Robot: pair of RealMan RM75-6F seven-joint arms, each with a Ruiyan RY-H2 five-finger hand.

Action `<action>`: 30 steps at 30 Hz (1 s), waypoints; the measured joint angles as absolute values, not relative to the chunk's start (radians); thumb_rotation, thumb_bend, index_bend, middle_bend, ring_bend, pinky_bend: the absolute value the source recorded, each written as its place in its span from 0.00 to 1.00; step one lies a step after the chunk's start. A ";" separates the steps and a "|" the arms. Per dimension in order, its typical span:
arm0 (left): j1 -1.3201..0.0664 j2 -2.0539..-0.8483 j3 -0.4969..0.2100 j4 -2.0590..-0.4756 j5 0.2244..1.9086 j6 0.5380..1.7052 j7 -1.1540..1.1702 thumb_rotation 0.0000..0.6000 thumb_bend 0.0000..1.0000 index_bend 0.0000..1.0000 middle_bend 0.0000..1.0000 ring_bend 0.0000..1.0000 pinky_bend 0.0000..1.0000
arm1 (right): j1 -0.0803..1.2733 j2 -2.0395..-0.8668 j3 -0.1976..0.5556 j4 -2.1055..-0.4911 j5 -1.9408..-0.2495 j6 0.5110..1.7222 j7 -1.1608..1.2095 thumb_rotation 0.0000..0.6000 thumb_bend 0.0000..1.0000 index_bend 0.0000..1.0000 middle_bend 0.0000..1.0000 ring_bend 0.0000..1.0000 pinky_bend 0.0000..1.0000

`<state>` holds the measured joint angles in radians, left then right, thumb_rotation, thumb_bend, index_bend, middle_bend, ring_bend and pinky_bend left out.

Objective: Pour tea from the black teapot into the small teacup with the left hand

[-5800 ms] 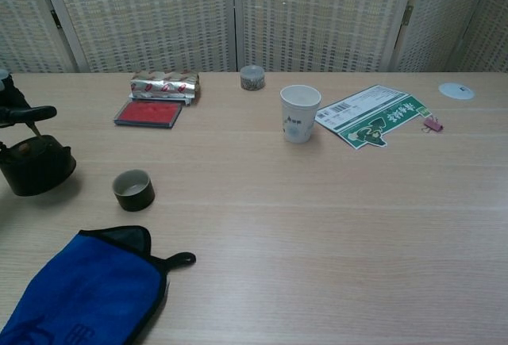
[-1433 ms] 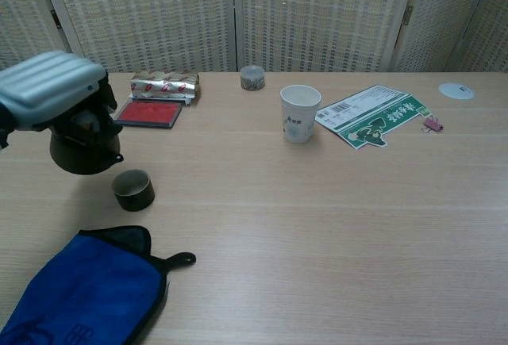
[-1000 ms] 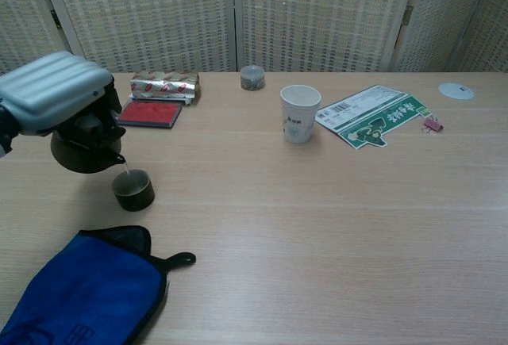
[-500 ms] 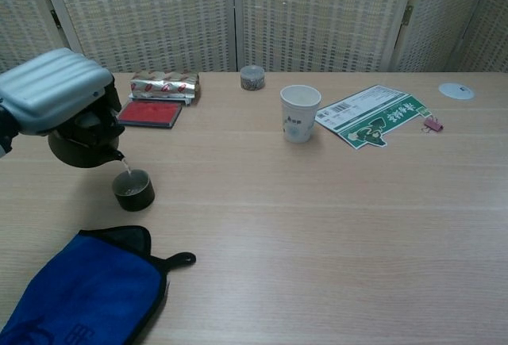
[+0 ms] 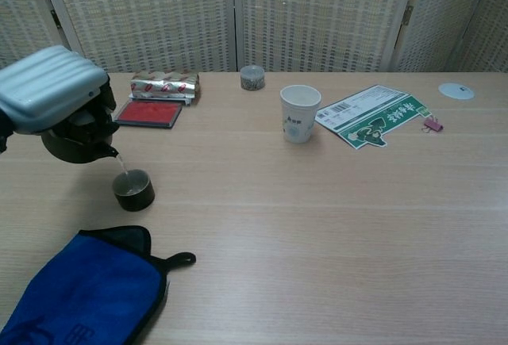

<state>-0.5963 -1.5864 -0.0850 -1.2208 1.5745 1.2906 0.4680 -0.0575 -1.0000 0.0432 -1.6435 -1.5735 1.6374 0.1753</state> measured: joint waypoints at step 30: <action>-0.594 -1.599 -0.079 -1.173 1.600 1.312 0.475 1.00 0.41 1.00 1.00 0.96 0.54 | -0.060 -1.000 0.044 -1.644 -1.575 1.640 0.176 1.00 0.14 0.42 0.33 0.27 0.27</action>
<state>-0.5942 -1.5995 -0.0795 -1.1732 1.5997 1.3115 0.4752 -0.0597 -1.0002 0.0436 -1.6436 -1.5750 1.6405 0.1762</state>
